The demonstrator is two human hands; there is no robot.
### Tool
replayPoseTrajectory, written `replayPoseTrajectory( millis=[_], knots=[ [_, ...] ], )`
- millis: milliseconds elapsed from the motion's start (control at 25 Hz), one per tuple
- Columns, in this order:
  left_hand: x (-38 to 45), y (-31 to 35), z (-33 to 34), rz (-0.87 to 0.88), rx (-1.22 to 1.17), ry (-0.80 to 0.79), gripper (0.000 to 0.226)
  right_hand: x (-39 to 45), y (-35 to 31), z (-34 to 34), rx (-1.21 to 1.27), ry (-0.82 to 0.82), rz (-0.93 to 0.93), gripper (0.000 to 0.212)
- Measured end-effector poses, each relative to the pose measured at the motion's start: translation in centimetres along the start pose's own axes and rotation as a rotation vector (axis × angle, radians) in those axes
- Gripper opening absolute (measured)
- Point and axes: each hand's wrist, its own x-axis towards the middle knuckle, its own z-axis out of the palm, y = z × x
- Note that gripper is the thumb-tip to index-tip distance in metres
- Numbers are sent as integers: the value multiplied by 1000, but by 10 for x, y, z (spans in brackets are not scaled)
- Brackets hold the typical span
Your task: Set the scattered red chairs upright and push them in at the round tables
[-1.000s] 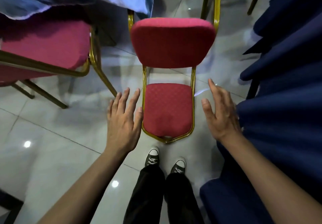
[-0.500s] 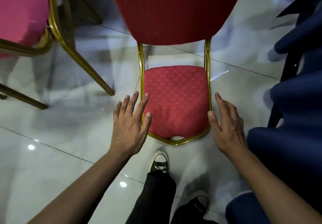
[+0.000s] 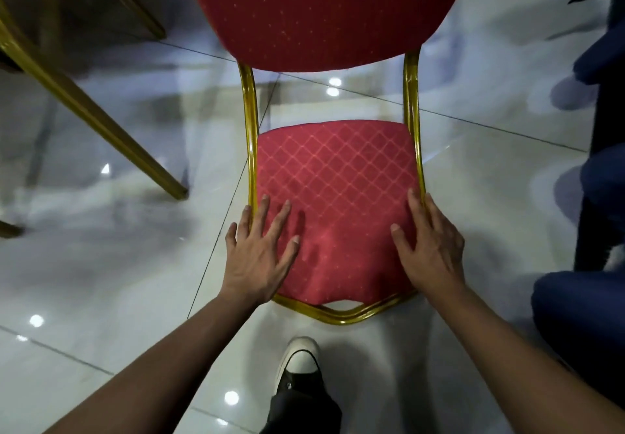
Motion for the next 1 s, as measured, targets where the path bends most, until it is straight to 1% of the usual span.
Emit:
replayPoseTrajectory(
  millis=[200, 280, 360, 440, 520, 600, 680, 880, 1000],
  knots=[
    [31, -23, 46, -50, 11, 6, 74, 18, 26, 41, -119, -90, 57, 71],
    [31, -29, 61, -50, -2, -9, 77, 16, 34, 51, -151, -55, 59, 71],
    [29, -34, 73, -65, -25, -25, 78, 13, 37, 54, -160, -30, 103, 72],
    [24, -39, 82, -97, -106, -25, 77, 9, 37, 56, -82, -82, 148, 73],
    [21, -43, 88, -74, -226, -23, 80, 7, 37, 59, 50, -137, 174, 75],
    [20, -46, 90, -43, -307, -12, 83, 8, 38, 58, 160, -161, 188, 80],
    [18, -44, 90, -47, -344, -13, 86, 10, 40, 55, 212, -182, 209, 82],
    [12, -43, 79, -102, -315, -11, 91, 7, 32, 44, 175, -210, 166, 80],
    [-5, -42, 53, -118, -287, -10, 91, -10, 18, 25, 141, -212, 180, 77]
  ],
)
